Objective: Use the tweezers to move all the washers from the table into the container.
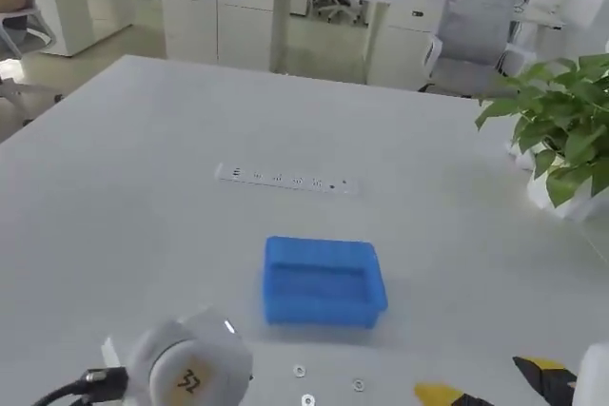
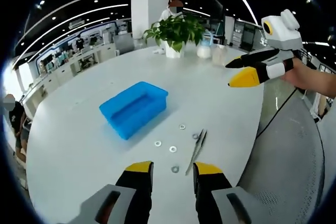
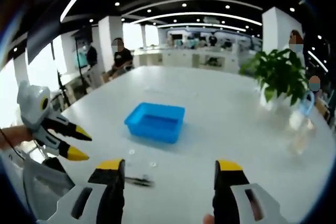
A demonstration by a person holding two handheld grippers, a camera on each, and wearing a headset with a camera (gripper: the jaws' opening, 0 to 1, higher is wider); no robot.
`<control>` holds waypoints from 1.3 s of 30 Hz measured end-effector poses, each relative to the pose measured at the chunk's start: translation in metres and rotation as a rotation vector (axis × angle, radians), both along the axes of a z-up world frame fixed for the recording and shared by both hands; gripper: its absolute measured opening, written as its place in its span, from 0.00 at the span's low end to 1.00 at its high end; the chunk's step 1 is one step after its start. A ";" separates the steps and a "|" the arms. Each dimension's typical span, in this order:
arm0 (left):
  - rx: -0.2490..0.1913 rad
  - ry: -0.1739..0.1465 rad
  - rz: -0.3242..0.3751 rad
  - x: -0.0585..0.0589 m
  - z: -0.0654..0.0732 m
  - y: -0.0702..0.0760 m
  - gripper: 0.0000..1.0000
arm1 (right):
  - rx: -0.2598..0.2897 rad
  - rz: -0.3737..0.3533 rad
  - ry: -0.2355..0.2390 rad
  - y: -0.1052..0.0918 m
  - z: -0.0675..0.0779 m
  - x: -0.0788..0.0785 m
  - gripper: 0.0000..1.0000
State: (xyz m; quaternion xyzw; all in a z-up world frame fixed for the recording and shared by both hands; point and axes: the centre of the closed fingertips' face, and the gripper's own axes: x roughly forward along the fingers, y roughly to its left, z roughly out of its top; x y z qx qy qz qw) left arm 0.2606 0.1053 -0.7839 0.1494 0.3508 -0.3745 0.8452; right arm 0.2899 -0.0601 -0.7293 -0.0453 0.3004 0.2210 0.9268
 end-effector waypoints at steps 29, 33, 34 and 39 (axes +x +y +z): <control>0.184 0.064 -0.292 -0.009 -0.078 -0.035 0.00 | 0.001 0.006 0.054 -0.003 -0.013 -0.006 0.54; 0.166 0.057 -0.339 -0.013 -0.077 -0.041 0.00 | -0.003 0.017 0.044 0.001 -0.008 -0.008 0.52; 0.164 0.061 -0.339 -0.014 -0.077 -0.042 0.00 | -0.003 0.020 0.042 0.002 -0.007 -0.009 0.51; 0.153 0.040 -0.381 -0.022 -0.070 -0.046 0.00 | 0.010 0.035 0.050 0.007 -0.008 -0.013 0.47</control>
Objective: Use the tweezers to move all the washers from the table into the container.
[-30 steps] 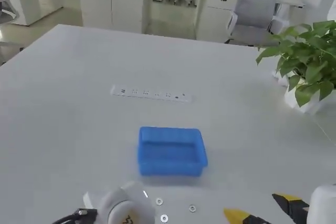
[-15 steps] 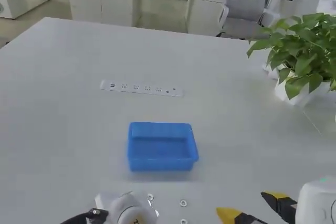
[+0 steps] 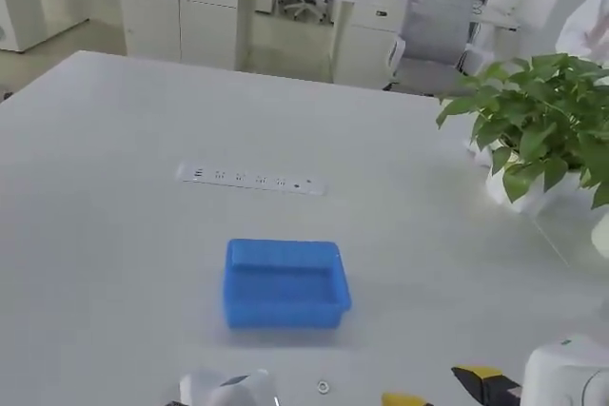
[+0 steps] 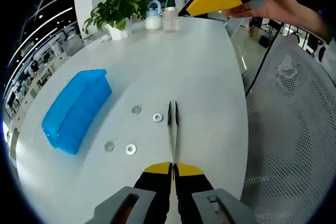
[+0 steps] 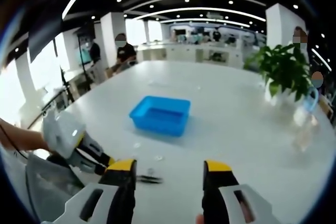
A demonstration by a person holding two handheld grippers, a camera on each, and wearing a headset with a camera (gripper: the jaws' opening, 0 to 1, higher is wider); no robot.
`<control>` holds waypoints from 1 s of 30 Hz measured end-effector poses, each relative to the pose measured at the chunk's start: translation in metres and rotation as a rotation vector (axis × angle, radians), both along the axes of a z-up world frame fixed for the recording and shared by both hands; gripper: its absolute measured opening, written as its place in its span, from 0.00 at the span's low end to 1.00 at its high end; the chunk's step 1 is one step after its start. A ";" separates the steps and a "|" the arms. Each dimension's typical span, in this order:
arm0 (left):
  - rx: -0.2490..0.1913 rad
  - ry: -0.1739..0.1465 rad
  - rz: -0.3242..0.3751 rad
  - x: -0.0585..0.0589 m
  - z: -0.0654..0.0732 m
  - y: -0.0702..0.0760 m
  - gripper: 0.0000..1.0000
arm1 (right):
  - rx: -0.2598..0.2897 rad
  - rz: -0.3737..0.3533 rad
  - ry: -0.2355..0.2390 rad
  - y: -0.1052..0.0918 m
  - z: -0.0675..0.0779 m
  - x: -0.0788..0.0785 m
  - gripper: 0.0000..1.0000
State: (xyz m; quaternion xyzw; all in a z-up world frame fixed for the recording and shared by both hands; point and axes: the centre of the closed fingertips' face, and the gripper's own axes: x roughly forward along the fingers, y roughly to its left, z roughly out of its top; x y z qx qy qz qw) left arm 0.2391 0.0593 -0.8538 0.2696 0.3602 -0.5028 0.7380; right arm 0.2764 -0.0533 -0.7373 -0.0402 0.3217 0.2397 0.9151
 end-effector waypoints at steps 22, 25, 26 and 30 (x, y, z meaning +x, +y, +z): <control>-0.109 -0.064 0.022 -0.008 0.082 0.001 0.00 | -0.062 0.166 0.041 0.034 -0.021 -0.023 0.32; -0.106 -0.074 0.032 -0.007 0.087 0.005 0.00 | -0.064 0.185 0.046 0.042 -0.022 -0.024 0.32; -0.106 -0.077 0.036 -0.006 0.089 0.006 0.00 | -0.065 0.198 0.049 0.047 -0.023 -0.025 0.32; -0.124 -0.085 0.061 0.000 0.099 0.011 0.00 | -0.077 0.239 0.058 0.057 -0.028 -0.029 0.30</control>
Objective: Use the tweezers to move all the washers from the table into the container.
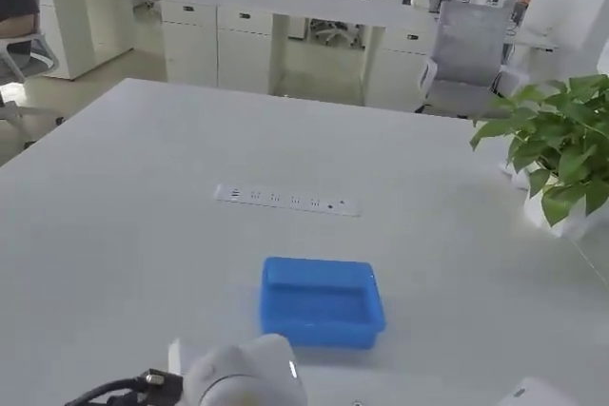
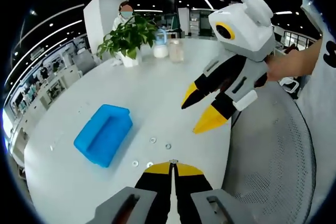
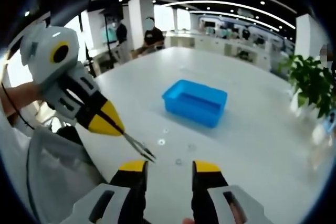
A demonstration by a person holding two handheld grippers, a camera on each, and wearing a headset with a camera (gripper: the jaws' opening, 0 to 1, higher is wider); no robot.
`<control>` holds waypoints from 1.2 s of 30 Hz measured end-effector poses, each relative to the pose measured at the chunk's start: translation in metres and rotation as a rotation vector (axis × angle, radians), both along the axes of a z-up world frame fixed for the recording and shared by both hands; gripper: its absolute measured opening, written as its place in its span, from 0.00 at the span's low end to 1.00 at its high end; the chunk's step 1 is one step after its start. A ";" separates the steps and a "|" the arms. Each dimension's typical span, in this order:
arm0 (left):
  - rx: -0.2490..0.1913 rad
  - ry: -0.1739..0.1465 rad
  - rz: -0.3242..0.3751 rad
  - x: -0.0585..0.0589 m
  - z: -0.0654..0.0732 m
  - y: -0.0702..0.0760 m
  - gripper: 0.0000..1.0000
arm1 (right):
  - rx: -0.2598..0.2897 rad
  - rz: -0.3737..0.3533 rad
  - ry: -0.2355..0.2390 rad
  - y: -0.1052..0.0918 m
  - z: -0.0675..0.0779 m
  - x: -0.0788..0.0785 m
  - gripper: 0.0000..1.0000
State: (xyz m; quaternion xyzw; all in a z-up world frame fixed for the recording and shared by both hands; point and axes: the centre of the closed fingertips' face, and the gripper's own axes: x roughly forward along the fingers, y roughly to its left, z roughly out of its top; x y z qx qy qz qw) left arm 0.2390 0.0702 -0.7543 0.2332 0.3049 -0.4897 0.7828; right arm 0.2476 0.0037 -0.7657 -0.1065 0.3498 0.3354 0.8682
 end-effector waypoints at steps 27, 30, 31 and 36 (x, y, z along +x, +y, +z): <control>0.137 -0.034 -0.029 0.011 0.004 0.028 0.00 | 0.043 -0.095 0.020 -0.022 -0.005 -0.006 0.27; 0.155 -0.027 -0.038 0.006 0.002 0.029 0.00 | 0.048 -0.092 0.021 -0.020 -0.005 -0.007 0.27; 0.160 -0.029 -0.041 0.005 0.001 0.029 0.00 | 0.050 -0.092 0.021 -0.020 -0.005 -0.007 0.27; 0.163 -0.009 -0.047 0.002 -0.006 0.028 0.00 | 0.055 -0.093 0.024 -0.019 -0.006 -0.007 0.26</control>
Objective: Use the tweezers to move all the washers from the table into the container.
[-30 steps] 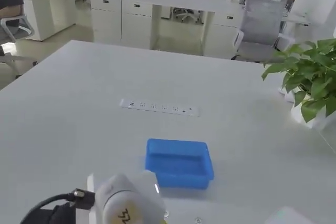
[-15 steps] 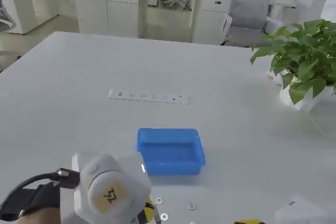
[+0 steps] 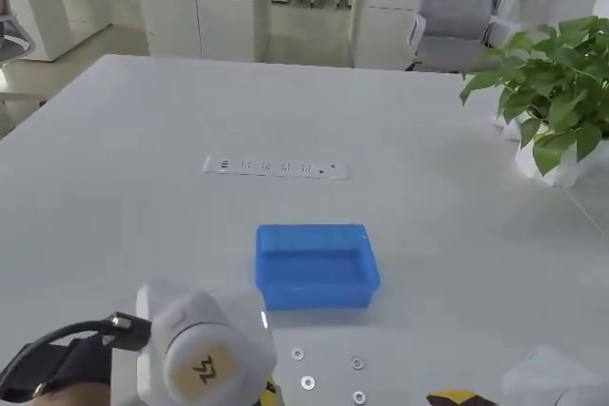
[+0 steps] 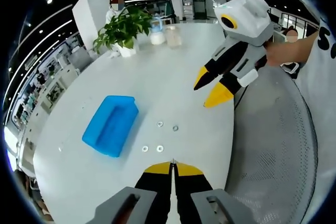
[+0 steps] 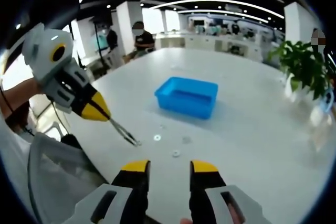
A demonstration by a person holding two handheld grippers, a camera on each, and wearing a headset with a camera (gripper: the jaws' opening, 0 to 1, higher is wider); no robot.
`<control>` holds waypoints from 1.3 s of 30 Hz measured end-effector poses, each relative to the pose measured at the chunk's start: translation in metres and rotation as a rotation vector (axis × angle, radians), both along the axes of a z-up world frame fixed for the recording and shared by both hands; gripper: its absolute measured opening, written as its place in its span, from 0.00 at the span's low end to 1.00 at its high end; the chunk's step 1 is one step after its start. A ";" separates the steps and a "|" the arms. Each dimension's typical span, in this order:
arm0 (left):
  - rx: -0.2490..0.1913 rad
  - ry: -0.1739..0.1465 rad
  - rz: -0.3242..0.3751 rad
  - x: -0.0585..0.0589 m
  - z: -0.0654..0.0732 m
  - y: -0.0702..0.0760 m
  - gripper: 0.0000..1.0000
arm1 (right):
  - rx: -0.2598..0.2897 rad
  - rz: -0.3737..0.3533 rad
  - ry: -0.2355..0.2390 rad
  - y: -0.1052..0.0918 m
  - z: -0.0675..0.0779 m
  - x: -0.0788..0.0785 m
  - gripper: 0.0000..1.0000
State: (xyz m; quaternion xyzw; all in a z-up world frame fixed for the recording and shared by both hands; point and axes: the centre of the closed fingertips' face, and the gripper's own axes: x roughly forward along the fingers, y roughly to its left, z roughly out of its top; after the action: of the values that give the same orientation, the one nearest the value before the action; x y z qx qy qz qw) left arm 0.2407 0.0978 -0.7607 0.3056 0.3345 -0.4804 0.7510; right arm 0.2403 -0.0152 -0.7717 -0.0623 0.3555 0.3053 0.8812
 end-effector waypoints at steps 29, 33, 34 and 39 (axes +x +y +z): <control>-0.006 0.016 -0.081 0.004 -0.003 0.000 0.00 | -0.020 0.581 0.025 0.111 -0.014 0.006 0.17; -0.013 0.022 -0.089 0.004 -0.003 0.000 0.00 | -0.098 0.683 0.007 0.118 -0.026 0.006 0.18; -0.014 0.024 -0.090 0.004 -0.003 0.000 0.00 | -0.104 0.696 0.002 0.119 -0.028 0.006 0.18; -0.021 0.020 -0.103 0.004 -0.003 -0.002 0.00 | -0.125 0.739 -0.003 0.126 -0.035 0.007 0.12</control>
State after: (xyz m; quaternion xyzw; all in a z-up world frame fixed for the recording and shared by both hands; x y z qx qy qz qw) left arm 0.2450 0.0955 -0.7638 0.3098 0.3210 -0.5250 0.7248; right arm 0.2474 0.1108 -0.8064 -0.2404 0.3258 0.5805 0.7065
